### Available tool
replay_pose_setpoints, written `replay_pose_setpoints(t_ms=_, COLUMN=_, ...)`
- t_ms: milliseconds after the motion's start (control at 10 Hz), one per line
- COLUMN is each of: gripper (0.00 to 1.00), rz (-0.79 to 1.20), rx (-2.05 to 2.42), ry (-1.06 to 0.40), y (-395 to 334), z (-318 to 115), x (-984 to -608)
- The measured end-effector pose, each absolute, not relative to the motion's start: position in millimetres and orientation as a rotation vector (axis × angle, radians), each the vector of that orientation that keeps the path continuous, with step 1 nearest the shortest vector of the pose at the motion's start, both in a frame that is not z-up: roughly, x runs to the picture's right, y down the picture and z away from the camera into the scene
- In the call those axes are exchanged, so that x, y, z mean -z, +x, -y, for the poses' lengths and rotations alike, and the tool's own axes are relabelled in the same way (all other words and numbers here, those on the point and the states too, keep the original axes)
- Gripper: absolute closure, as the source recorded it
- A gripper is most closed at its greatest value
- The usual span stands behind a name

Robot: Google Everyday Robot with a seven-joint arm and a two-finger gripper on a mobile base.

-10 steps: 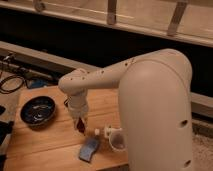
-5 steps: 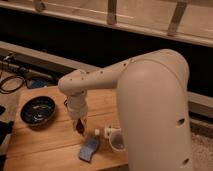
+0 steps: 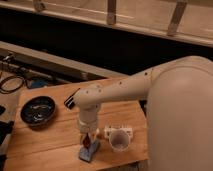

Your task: Place the pepper on the white sponge

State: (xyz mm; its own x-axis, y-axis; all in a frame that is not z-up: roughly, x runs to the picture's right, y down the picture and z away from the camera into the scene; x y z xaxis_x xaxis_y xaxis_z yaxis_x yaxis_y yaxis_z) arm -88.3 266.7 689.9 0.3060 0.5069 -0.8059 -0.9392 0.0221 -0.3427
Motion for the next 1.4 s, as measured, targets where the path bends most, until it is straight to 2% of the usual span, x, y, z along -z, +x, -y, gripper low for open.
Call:
replay_pose_setpoints(t_ms=100, gripper=1.00, rz=-0.560, rx=-1.196, ry=-1.057, y=-85, z=-285, x=-688)
replay_pose_setpoints(t_ms=200, gripper=0.95, rz=-0.568, rx=-1.188, ry=-1.097, y=-85, z=-296, x=-690)
replay_pose_setpoints(t_ms=400, gripper=0.76, rz=-0.595, rx=-1.200, ry=-1.140, y=-77, z=-306, x=-694)
replay_pose_setpoints(t_ms=600, gripper=0.57, rz=-0.576, rx=-1.190, ry=-1.110, y=-80, z=-298, x=-696)
replay_pose_setpoints(t_ms=700, gripper=0.54, rz=-0.573, rx=-1.183, ry=-1.106, y=-88, z=-291, x=-695)
replay_pose_setpoints(t_ms=1400, gripper=0.53, rz=-0.571, rx=-1.153, ry=-1.106, y=-106, z=-278, x=-697)
